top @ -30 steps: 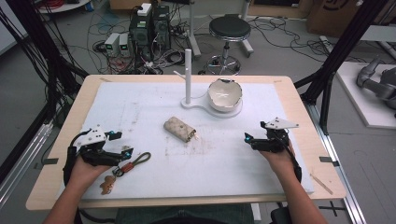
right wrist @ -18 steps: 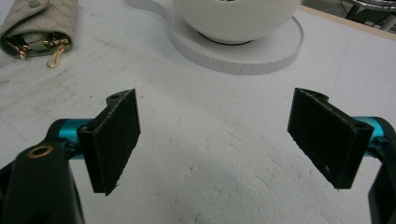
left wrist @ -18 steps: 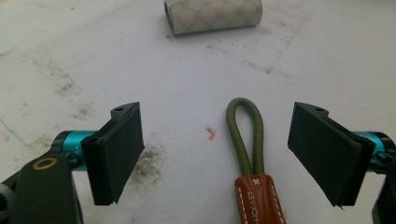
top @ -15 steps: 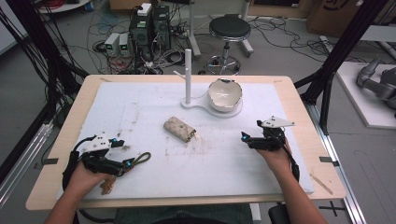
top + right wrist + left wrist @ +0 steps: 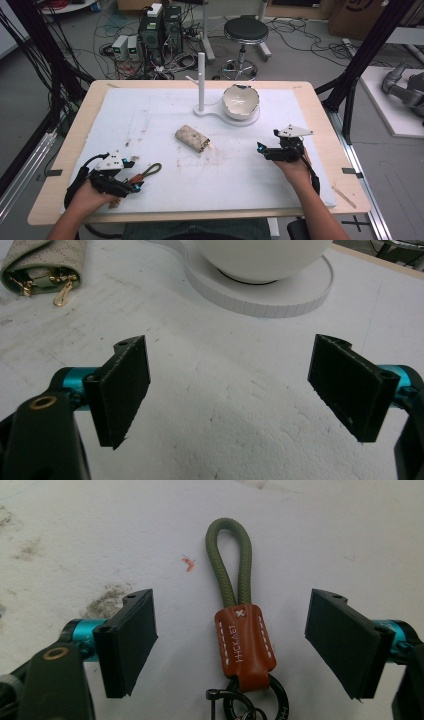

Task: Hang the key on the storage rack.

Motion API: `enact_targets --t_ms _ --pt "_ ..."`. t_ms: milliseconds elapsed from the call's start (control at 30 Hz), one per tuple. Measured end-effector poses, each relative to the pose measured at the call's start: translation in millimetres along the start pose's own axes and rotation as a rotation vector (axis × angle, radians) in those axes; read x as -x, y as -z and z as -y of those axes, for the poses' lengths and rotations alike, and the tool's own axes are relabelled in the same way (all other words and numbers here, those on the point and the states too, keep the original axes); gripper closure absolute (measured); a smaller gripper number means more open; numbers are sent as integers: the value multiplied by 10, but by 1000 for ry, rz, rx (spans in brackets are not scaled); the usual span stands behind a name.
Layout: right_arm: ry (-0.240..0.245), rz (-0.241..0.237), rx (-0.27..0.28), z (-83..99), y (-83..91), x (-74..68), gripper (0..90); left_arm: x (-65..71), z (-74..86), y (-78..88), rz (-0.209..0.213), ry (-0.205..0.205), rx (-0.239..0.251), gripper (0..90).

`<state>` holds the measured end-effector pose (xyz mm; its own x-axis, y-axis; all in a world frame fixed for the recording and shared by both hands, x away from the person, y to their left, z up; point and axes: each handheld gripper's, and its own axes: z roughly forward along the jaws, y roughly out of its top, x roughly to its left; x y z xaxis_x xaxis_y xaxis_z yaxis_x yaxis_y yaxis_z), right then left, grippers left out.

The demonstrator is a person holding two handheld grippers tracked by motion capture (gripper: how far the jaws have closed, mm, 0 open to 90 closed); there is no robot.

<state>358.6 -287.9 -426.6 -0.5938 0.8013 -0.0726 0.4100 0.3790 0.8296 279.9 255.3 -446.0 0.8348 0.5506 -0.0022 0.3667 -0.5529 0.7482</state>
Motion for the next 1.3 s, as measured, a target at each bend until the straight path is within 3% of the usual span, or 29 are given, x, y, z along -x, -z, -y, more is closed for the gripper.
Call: enact_targets --t_ms 167,333,633,900,1300 --pt "-4 1 -9 5 2 3 173 25 -8 -58 24 -23 -54 327" --pt "-2 -1 -19 10 2 -1 173 13 -25 -47 23 -24 -59 415" --pt "6 -9 -29 16 -13 -16 174 24 -36 -39 35 -28 -69 495" --pt "18 -12 -39 17 -31 -36 174 14 -36 -19 18 -1 -71 617" --pt "24 -12 -38 14 -24 -47 174 34 -81 -29 10 -26 -91 689"
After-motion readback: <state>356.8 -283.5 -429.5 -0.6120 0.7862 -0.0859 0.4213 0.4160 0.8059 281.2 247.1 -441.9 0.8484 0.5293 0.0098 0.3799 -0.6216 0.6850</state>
